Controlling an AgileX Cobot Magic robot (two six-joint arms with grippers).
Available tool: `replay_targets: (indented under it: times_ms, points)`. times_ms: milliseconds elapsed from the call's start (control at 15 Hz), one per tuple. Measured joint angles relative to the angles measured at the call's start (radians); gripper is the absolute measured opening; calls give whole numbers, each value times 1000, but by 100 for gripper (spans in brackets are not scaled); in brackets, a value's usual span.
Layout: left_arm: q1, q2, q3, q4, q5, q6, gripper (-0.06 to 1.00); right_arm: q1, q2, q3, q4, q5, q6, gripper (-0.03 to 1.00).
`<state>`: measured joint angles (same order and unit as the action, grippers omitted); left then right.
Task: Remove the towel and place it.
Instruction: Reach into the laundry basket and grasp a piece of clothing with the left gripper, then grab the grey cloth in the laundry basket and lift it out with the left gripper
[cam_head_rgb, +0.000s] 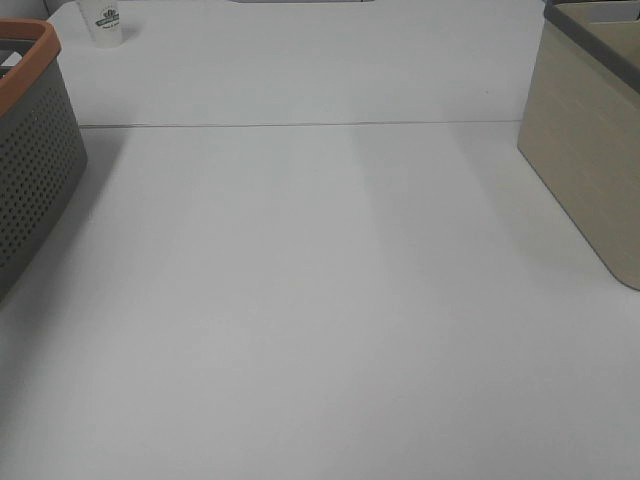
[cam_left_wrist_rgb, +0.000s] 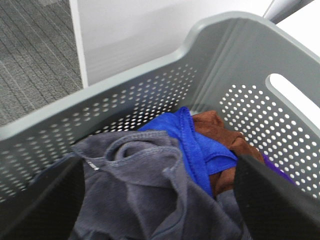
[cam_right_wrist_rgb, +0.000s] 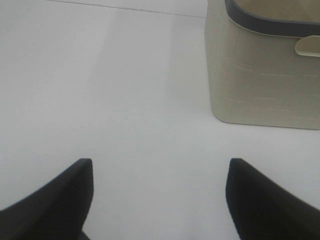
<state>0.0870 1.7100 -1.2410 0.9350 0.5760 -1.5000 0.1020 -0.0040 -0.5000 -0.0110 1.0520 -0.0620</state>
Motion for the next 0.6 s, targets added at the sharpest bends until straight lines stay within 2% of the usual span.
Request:
replay_targets:
  times_ms: [200, 467, 600]
  points:
    - [0, 97, -24, 42, -37, -72, 76, 0, 0, 0, 0, 0, 0, 73]
    - [0, 191, -68, 50, -37, -80, 75, 0, 0, 0, 0, 0, 0, 73]
    - [0, 235, -122, 50, -39, -80, 72, 0, 0, 0, 0, 0, 0, 73]
